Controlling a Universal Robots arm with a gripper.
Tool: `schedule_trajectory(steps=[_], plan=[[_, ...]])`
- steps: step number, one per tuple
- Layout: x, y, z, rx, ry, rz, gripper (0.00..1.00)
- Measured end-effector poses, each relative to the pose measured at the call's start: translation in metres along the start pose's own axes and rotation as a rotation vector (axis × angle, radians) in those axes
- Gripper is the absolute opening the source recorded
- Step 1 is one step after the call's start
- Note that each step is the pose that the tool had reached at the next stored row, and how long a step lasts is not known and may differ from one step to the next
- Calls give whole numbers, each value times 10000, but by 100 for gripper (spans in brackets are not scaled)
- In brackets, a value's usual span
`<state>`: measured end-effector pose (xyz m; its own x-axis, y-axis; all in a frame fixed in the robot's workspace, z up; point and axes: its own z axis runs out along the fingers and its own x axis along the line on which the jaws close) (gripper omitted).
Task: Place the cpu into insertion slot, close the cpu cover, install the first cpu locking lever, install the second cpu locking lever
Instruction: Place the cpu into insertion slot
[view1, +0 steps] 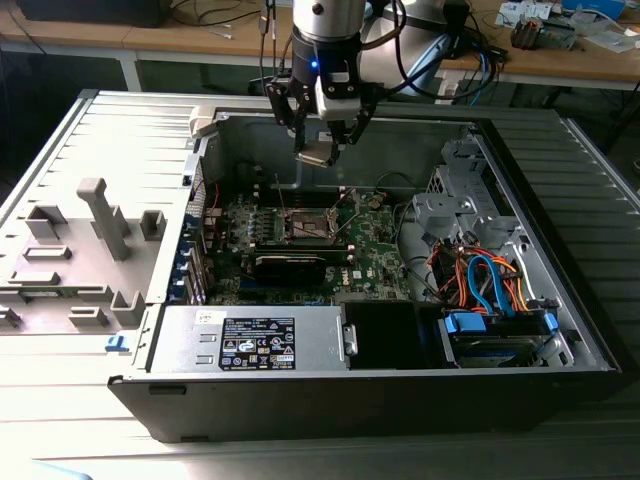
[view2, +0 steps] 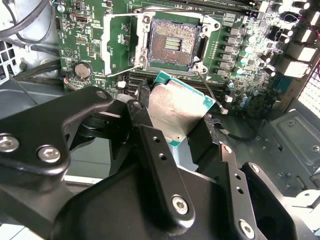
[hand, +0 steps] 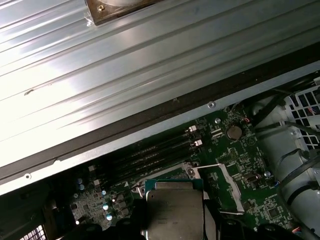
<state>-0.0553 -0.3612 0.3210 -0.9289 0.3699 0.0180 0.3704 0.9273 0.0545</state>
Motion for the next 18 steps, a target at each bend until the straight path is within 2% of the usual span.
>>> schedule_trajectory(steps=[18], plan=[[0, 0, 6, -8, -26, 466, 55]])
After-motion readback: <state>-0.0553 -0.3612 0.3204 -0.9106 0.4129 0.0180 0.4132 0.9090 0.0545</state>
